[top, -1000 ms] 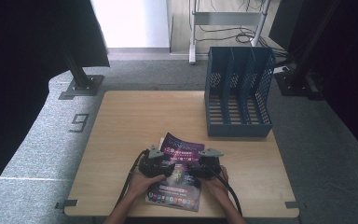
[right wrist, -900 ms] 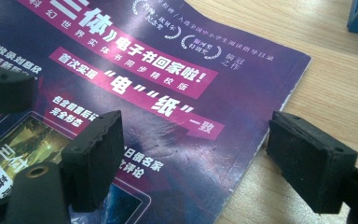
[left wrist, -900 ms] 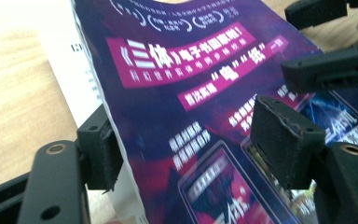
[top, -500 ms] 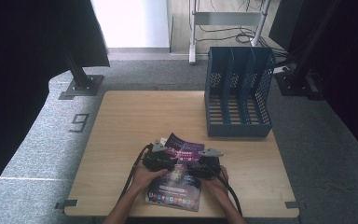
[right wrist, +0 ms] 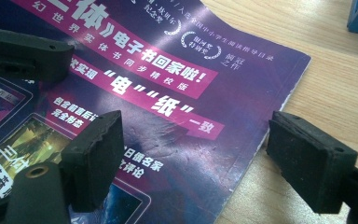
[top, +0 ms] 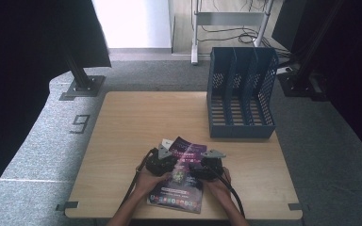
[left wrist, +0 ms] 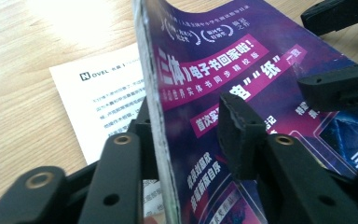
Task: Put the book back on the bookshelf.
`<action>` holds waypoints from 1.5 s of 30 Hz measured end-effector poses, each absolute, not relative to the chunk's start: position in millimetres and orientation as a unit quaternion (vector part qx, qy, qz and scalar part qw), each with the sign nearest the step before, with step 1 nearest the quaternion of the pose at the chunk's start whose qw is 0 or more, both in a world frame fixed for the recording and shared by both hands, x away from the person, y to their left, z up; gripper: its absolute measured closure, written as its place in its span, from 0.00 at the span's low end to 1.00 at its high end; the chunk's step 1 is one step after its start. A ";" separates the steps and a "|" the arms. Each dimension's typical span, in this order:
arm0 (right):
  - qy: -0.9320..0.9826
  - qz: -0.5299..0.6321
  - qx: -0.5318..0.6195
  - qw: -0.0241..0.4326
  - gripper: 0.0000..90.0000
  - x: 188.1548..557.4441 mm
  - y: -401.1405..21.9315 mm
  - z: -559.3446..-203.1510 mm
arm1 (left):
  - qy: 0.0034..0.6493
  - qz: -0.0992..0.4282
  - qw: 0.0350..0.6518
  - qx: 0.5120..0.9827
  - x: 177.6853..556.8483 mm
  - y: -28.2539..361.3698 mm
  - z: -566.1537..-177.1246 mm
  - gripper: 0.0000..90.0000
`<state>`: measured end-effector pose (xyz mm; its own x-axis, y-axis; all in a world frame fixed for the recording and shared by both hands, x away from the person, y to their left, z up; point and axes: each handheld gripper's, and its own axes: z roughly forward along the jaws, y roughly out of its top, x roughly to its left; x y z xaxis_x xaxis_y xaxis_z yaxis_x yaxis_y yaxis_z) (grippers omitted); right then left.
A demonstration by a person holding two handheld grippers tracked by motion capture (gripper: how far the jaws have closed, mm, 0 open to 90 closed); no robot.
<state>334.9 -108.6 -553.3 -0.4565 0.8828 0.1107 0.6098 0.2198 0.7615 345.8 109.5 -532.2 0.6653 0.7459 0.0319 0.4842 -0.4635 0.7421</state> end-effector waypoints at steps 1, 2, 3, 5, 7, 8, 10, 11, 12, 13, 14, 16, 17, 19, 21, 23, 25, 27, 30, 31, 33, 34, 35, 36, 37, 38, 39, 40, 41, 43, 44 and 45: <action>0.761 0.387 0.491 0.176 0.21 334.9 -108.6 -553.3 | 0.370 0.175 0.371 0.833 345.9 110.7 -531.9 0.74; 0.761 0.387 0.490 0.176 0.21 334.9 -108.6 -553.3 | 0.373 0.170 0.377 0.831 346.4 112.0 -531.5 0.75; 0.761 0.387 0.490 0.176 0.20 334.9 -108.6 -553.3 | 0.374 0.166 0.382 0.828 346.8 113.1 -531.0 0.77; 0.761 0.387 0.491 0.176 0.20 335.0 -108.7 -553.4 | 0.377 0.161 0.390 0.825 347.3 114.3 -530.2 0.81; 0.761 0.387 0.491 0.176 0.20 335.0 -108.7 -553.3 | 0.377 0.156 0.392 0.825 347.8 115.1 -529.8 0.84; 0.761 0.387 0.491 0.176 0.20 335.0 -108.7 -553.3 | 0.377 0.155 0.392 0.825 347.9 115.2 -529.8 0.85; 0.761 0.387 0.491 0.176 0.20 335.0 -108.7 -553.4 | 0.378 0.152 0.395 0.824 348.2 115.5 -530.1 0.87; 0.761 0.387 0.491 0.176 0.20 335.0 -108.7 -553.4 | 0.378 0.152 0.396 0.823 348.4 115.8 -530.0 0.88; 0.761 0.387 0.491 0.176 0.20 335.1 -108.8 -553.4 | 0.377 0.150 0.396 0.824 348.5 116.4 -529.7 0.89; 0.761 0.387 0.491 0.176 0.20 335.0 -108.8 -553.3 | 0.378 0.149 0.398 0.823 348.5 116.5 -529.6 0.90; 0.761 0.387 0.491 0.176 0.20 335.1 -108.8 -553.4 | 0.378 0.147 0.400 0.822 348.5 116.8 -529.4 0.91; 0.761 0.387 0.491 0.176 0.20 335.1 -108.8 -553.4 | 0.378 0.146 0.402 0.821 348.4 117.1 -529.0 0.92; 0.761 0.387 0.491 0.176 0.20 335.1 -108.8 -553.3 | 0.378 0.145 0.404 0.820 348.2 117.2 -528.8 0.93; 0.761 0.387 0.490 0.176 0.20 335.1 -108.8 -553.4 | 0.380 0.144 0.411 0.816 347.3 117.5 -528.1 0.94; 0.761 0.387 0.490 0.176 0.20 335.1 -108.9 -553.3 | 0.378 0.145 0.421 0.812 345.4 117.9 -526.9 0.95; 0.761 0.388 0.490 0.174 0.20 335.3 -109.3 -553.3 | 0.372 0.147 0.430 0.809 343.2 118.5 -525.0 0.96; 0.762 0.390 0.487 0.172 0.21 335.7 -110.5 -553.4 | 0.365 0.149 0.440 0.807 340.6 118.8 -522.4 0.97; 0.762 0.393 0.486 0.168 0.22 335.9 -112.1 -553.2 | 0.360 0.149 0.450 0.804 337.9 118.7 -519.4 0.97; 0.758 0.396 0.490 0.169 0.24 336.3 -114.9 -551.7 | 0.352 0.152 0.459 0.802 333.8 118.7 -515.1 0.97; 0.755 0.400 0.490 0.170 0.24 336.0 -116.0 -550.6 | 0.349 0.152 0.462 0.801 332.5 118.8 -513.8 0.97; 0.750 0.409 0.491 0.170 0.24 335.5 -118.6 -547.8 | 0.346 0.153 0.467 0.800 330.5 119.1 -511.8 0.97; 0.748 0.415 0.491 0.169 0.24 335.3 -120.0 -546.4 | 0.345 0.154 0.468 0.799 329.6 119.2 -511.0 0.97; 0.746 0.419 0.490 0.170 0.24 335.2 -121.4 -545.3 | 0.343 0.155 0.470 0.798 328.8 119.2 -510.3 0.97; 0.744 0.422 0.490 0.169 0.24 335.0 -122.6 -544.2 | 0.342 0.156 0.472 0.798 328.1 119.3 -509.6 0.97; 0.742 0.425 0.490 0.169 0.24 335.1 -123.8 -543.4 | 0.341 0.157 0.474 0.797 327.4 119.4 -508.8 0.98; 0.741 0.428 0.489 0.168 0.24 335.3 -125.3 -542.7 | 0.339 0.158 0.475 0.796 326.7 119.6 -507.9 0.98; 0.739 0.431 0.490 0.167 0.24 335.4 -126.6 -542.1 | 0.338 0.160 0.477 0.795 326.1 119.8 -507.0 0.98; 0.739 0.434 0.488 0.167 0.24 335.5 -127.9 -541.6 | 0.338 0.161 0.479 0.794 325.4 120.2 -505.9 0.98; 0.738 0.436 0.487 0.167 0.24 335.5 -128.6 -541.0 | 0.337 0.161 0.481 0.794 324.7 120.6 -504.5 0.98; 0.737 0.441 0.484 0.166 0.24 335.2 -130.1 -539.6 | 0.333 0.163 0.484 0.793 323.2 121.1 -501.2 0.98; 0.735 0.446 0.483 0.164 0.24 335.1 -130.6 -538.8 | 0.331 0.163 0.486 0.792 322.3 121.3 -499.3 0.98; 0.734 0.450 0.482 0.162 0.23 335.0 -131.1 -538.1 | 0.329 0.164 0.487 0.793 321.4 121.2 -497.4 0.98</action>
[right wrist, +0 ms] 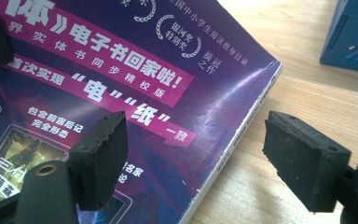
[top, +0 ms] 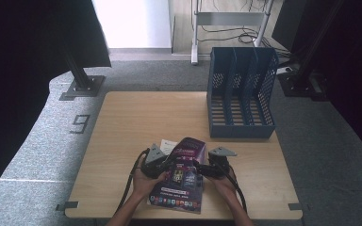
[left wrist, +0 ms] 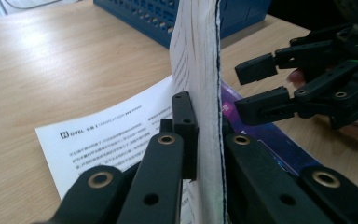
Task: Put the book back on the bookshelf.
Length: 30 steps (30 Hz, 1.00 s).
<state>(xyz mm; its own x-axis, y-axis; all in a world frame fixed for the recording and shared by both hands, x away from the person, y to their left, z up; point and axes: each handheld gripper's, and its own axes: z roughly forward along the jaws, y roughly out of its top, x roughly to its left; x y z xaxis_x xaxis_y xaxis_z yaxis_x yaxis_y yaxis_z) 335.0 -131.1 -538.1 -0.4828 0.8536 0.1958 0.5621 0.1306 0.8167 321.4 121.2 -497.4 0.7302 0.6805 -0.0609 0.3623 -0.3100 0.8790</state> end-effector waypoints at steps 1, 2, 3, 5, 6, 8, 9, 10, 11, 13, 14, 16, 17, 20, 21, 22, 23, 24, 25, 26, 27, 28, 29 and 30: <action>0.733 0.453 0.481 0.159 0.23 335.0 -131.4 -537.4 | 0.326 0.165 0.487 0.793 320.4 121.2 -495.5 0.98; 0.733 0.456 0.480 0.157 0.23 335.0 -131.8 -536.7 | 0.325 0.166 0.489 0.792 319.4 121.1 -493.8 0.98; 0.731 0.460 0.480 0.153 0.22 335.1 -132.2 -536.2 | 0.323 0.167 0.490 0.792 318.4 121.0 -492.2 0.98; 0.732 0.465 0.477 0.146 0.21 335.6 -132.5 -535.9 | 0.321 0.166 0.492 0.792 316.6 121.1 -489.7 0.98; 0.732 0.467 0.475 0.142 0.21 335.8 -132.2 -535.7 | 0.321 0.166 0.493 0.791 316.1 121.3 -488.8 0.98; 0.733 0.473 0.471 0.132 0.20 336.6 -131.3 -535.0 | 0.322 0.165 0.494 0.791 315.5 121.5 -487.9 0.98; 0.733 0.473 0.470 0.133 0.19 337.0 -130.3 -534.6 | 0.322 0.165 0.494 0.791 315.5 121.5 -487.7 0.98; 0.735 0.472 0.469 0.133 0.19 337.3 -129.2 -534.3 | 0.322 0.164 0.494 0.791 315.6 121.5 -487.7 0.98; 0.736 0.471 0.468 0.132 0.18 337.7 -128.3 -534.4 | 0.322 0.164 0.494 0.791 315.7 121.5 -487.6 0.98; 0.737 0.469 0.469 0.128 0.17 339.1 -127.6 -535.1 | 0.323 0.163 0.495 0.790 315.5 121.4 -487.0 0.98; 0.737 0.468 0.471 0.126 0.16 339.8 -127.3 -535.7 | 0.323 0.163 0.496 0.789 315.3 121.5 -486.4 0.98; 0.738 0.465 0.472 0.123 0.15 341.3 -127.7 -536.8 | 0.324 0.157 0.500 0.788 314.9 122.1 -484.9 0.98; 0.738 0.465 0.473 0.120 0.15 342.1 -128.1 -537.3 | 0.325 0.155 0.503 0.786 314.7 122.6 -484.1 0.98; 0.736 0.469 0.475 0.110 0.15 344.6 -128.4 -538.2 | 0.323 0.153 0.507 0.784 313.9 124.0 -482.2 0.98; 0.737 0.469 0.475 0.109 0.15 345.6 -127.8 -538.2 | 0.323 0.153 0.507 0.784 313.7 124.3 -481.7 0.98; 0.737 0.469 0.474 0.108 0.14 346.7 -127.4 -538.3 | 0.323 0.153 0.507 0.784 313.6 124.3 -481.5 0.98; 0.737 0.470 0.474 0.105 0.14 347.6 -126.9 -538.4 | 0.322 0.154 0.507 0.784 313.4 124.2 -481.5 0.98; 0.736 0.472 0.474 0.101 0.14 348.3 -126.7 -538.5 | 0.322 0.154 0.507 0.785 313.3 124.2 -481.5 0.98; 0.736 0.473 0.475 0.098 0.14 348.8 -126.3 -538.8 | 0.322 0.154 0.507 0.785 313.3 123.9 -481.5 0.98; 0.736 0.472 0.475 0.097 0.14 349.1 -126.3 -538.9 | 0.322 0.154 0.506 0.785 313.3 123.7 -481.6 0.98; 0.736 0.472 0.476 0.096 0.14 349.3 -126.3 -539.0 | 0.322 0.153 0.506 0.785 313.4 123.5 -481.8 0.98; 0.736 0.471 0.476 0.096 0.14 349.3 -126.4 -539.1 | 0.323 0.153 0.506 0.785 313.8 123.3 -482.2 0.98; 0.737 0.470 0.477 0.095 0.14 349.4 -126.3 -539.2 | 0.323 0.152 0.506 0.785 314.1 123.3 -482.4 0.98; 0.737 0.469 0.477 0.096 0.15 349.4 -126.3 -539.3 | 0.324 0.152 0.505 0.786 314.3 123.4 -482.5 0.98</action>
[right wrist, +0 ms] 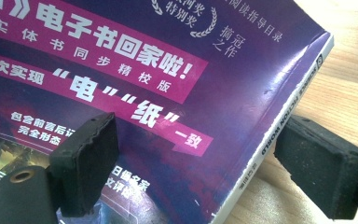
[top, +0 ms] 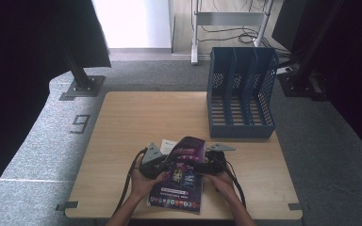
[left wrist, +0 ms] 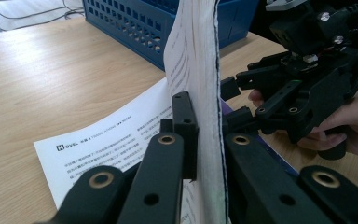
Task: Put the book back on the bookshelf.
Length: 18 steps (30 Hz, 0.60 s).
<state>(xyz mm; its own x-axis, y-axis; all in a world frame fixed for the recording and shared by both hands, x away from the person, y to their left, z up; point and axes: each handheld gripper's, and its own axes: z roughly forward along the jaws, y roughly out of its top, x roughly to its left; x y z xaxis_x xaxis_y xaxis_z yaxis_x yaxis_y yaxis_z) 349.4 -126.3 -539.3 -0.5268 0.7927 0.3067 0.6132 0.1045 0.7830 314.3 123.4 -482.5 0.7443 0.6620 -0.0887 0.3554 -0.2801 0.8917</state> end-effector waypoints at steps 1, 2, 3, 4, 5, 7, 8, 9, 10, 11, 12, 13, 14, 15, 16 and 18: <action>0.737 0.469 0.478 0.096 0.15 349.3 -126.2 -539.4 | 0.324 0.151 0.505 0.786 314.5 123.5 -482.7 0.98; 0.737 0.468 0.479 0.096 0.15 348.9 -125.9 -539.2 | 0.325 0.150 0.504 0.786 314.9 123.7 -482.9 0.98; 0.737 0.467 0.480 0.097 0.15 348.7 -125.8 -539.1 | 0.326 0.150 0.503 0.786 315.4 124.1 -483.2 0.98; 0.737 0.466 0.480 0.098 0.16 348.4 -125.7 -539.0 | 0.327 0.149 0.503 0.786 316.2 124.3 -483.8 0.98; 0.737 0.465 0.481 0.098 0.16 348.2 -125.6 -538.9 | 0.328 0.149 0.501 0.787 317.0 124.7 -484.5 0.98; 0.737 0.463 0.482 0.100 0.17 347.7 -125.5 -538.8 | 0.331 0.147 0.497 0.789 319.0 125.2 -486.6 0.98; 0.737 0.463 0.483 0.100 0.17 347.4 -125.4 -538.6 | 0.333 0.147 0.493 0.790 320.2 125.2 -487.9 0.98; 0.736 0.463 0.483 0.101 0.18 347.2 -125.2 -538.4 | 0.335 0.147 0.489 0.792 321.6 125.1 -489.3 0.98; 0.736 0.463 0.483 0.102 0.19 346.8 -125.4 -537.9 | 0.337 0.147 0.484 0.794 323.2 125.0 -491.0 0.98; 0.735 0.464 0.482 0.104 0.20 346.5 -125.5 -537.4 | 0.339 0.147 0.480 0.796 324.9 124.9 -493.0 0.97; 0.735 0.466 0.482 0.105 0.20 346.3 -125.6 -537.0 | 0.341 0.147 0.476 0.797 326.5 125.0 -495.1 0.97; 0.735 0.466 0.481 0.106 0.21 346.0 -125.6 -536.6 | 0.344 0.145 0.473 0.798 328.2 125.5 -497.2 0.97; 0.735 0.466 0.481 0.107 0.22 345.7 -125.6 -536.2 | 0.348 0.144 0.470 0.798 329.9 126.0 -499.2 0.97; 0.735 0.466 0.481 0.107 0.22 345.4 -125.7 -535.9 | 0.352 0.142 0.467 0.799 331.6 126.4 -501.3 0.97; 0.734 0.467 0.481 0.108 0.23 345.2 -125.7 -535.6 | 0.355 0.140 0.465 0.799 333.2 126.8 -503.4 0.97; 0.734 0.469 0.479 0.108 0.24 344.8 -125.7 -534.8 | 0.360 0.137 0.459 0.800 335.9 127.0 -507.3 0.97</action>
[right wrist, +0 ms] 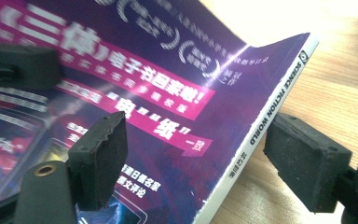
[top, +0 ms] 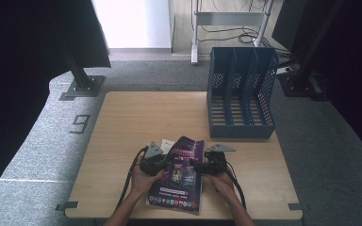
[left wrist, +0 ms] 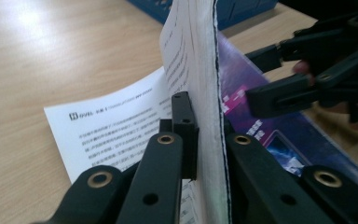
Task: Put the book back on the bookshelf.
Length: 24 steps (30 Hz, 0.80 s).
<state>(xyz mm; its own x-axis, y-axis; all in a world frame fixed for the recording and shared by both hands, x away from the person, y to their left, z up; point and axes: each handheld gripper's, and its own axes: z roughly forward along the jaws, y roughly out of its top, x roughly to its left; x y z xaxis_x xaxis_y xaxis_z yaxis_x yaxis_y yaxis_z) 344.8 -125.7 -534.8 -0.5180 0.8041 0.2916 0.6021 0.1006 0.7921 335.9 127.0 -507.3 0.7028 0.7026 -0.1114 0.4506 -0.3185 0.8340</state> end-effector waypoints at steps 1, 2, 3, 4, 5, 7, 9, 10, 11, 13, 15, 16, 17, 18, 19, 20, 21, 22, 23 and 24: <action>0.733 0.471 0.478 0.108 0.25 344.7 -125.7 -534.5 | 0.363 0.135 0.457 0.801 337.4 127.0 -509.2 0.97; 0.733 0.472 0.478 0.109 0.25 344.4 -125.6 -534.1 | 0.365 0.134 0.453 0.802 339.0 126.9 -511.1 0.97; 0.732 0.473 0.478 0.108 0.25 344.2 -125.5 -533.5 | 0.368 0.134 0.450 0.803 340.4 126.9 -513.0 0.97; 0.732 0.474 0.477 0.109 0.25 344.0 -125.4 -533.0 | 0.369 0.131 0.446 0.805 341.9 127.1 -514.7 0.97; 0.732 0.474 0.476 0.109 0.26 343.9 -125.2 -532.6 | 0.371 0.131 0.442 0.806 343.1 126.9 -516.6 0.97; 0.732 0.476 0.475 0.109 0.26 344.0 -125.0 -532.2 | 0.373 0.134 0.434 0.809 345.2 126.3 -520.2 0.96; 0.733 0.474 0.475 0.109 0.26 344.6 -124.4 -533.0 | 0.376 0.133 0.428 0.811 347.2 125.7 -523.6 0.96; 0.734 0.472 0.475 0.109 0.26 345.0 -124.2 -533.5 | 0.378 0.131 0.425 0.812 348.3 125.8 -525.1 0.96; 0.734 0.471 0.477 0.109 0.26 345.2 -123.9 -534.1 | 0.381 0.132 0.422 0.812 349.2 125.6 -526.6 0.96; 0.734 0.470 0.478 0.109 0.26 345.5 -123.5 -534.5 | 0.386 0.130 0.417 0.812 351.1 126.1 -529.4 0.96; 0.735 0.470 0.477 0.109 0.26 345.4 -123.2 -534.1 | 0.388 0.129 0.415 0.813 352.7 126.5 -531.1 0.95; 0.735 0.470 0.477 0.109 0.27 345.4 -123.0 -534.0 | 0.390 0.128 0.413 0.813 353.3 126.5 -531.7 0.95; 0.735 0.470 0.477 0.109 0.27 345.6 -122.8 -534.1 | 0.390 0.127 0.412 0.813 353.7 126.4 -532.3 0.95; 0.735 0.469 0.478 0.108 0.27 345.9 -122.7 -534.4 | 0.392 0.126 0.413 0.812 354.2 126.4 -532.8 0.95; 0.736 0.469 0.476 0.107 0.27 346.4 -122.5 -534.9 | 0.393 0.124 0.414 0.812 354.7 126.7 -533.2 0.95; 0.737 0.467 0.477 0.106 0.27 346.6 -122.3 -535.4 | 0.394 0.123 0.413 0.812 355.0 126.9 -533.3 0.94; 0.738 0.466 0.477 0.106 0.27 347.0 -121.9 -535.9 | 0.394 0.122 0.414 0.812 355.2 127.2 -533.4 0.94; 0.738 0.465 0.477 0.105 0.27 347.4 -121.6 -536.4 | 0.394 0.120 0.414 0.812 355.3 127.3 -533.4 0.94; 0.738 0.465 0.477 0.106 0.27 347.6 -121.4 -536.7 | 0.393 0.121 0.415 0.812 355.5 127.5 -533.4 0.94; 0.739 0.465 0.476 0.106 0.27 348.0 -121.3 -536.9 | 0.395 0.120 0.415 0.811 355.7 127.5 -533.6 0.94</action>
